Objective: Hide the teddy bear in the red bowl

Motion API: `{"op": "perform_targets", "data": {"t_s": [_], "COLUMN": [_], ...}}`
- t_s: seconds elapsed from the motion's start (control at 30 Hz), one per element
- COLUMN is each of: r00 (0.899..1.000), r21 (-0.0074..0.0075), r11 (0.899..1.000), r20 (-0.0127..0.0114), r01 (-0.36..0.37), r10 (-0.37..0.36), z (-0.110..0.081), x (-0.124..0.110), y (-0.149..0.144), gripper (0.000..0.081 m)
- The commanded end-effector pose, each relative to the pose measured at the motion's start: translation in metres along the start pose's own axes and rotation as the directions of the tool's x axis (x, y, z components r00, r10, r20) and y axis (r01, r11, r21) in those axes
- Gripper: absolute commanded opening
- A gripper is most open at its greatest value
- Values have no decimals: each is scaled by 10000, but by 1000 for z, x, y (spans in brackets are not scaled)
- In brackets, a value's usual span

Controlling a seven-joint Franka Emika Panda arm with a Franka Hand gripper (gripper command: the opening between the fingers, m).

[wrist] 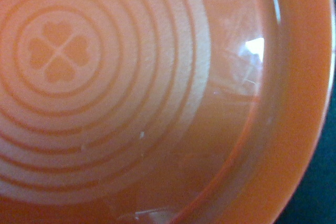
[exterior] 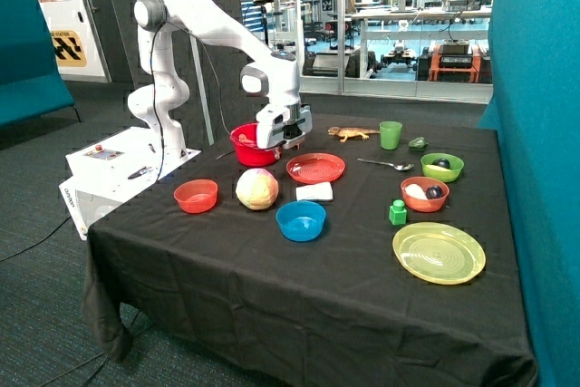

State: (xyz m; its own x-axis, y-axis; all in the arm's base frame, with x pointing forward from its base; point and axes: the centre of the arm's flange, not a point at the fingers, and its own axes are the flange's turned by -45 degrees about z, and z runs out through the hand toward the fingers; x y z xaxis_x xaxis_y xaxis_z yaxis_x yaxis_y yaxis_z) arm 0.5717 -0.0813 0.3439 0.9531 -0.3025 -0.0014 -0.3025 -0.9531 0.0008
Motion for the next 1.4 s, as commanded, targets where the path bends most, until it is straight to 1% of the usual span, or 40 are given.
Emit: {"op": "perform_targets", "data": {"t_s": [0.0,0.07,0.2,0.3,0.37,0.43,0.47,0.6,0.77,1.07,1.2,1.37], "r00": [9976,9959,9943,9939,9951,9955,9969,9980,9986,9991,9990,9994], "r21": [9,10,10,10,10,10,9,9,9,9,9,9], "r11": [9976,9959,9943,9939,9951,9955,9969,9980,9986,9991,9990,9994], "r20": [-14,-13,-13,-13,-13,-13,-14,-14,-14,-14,-14,-14], "r01": [-698,-901,-1068,-1101,-992,-952,-793,-640,-535,-425,-437,-350], "r10": [698,901,1068,1102,992,952,793,640,535,425,437,350], "z": [7,5,3,4,8,12,18,33,42,47,50,58], "x": [1,-2,-8,-10,-10,-9,-5,5,14,27,27,26], "y": [12,14,17,18,20,20,21,20,19,14,11,8], "gripper": [577,572,568,567,567,567,565,564,562,562,552,553]}}
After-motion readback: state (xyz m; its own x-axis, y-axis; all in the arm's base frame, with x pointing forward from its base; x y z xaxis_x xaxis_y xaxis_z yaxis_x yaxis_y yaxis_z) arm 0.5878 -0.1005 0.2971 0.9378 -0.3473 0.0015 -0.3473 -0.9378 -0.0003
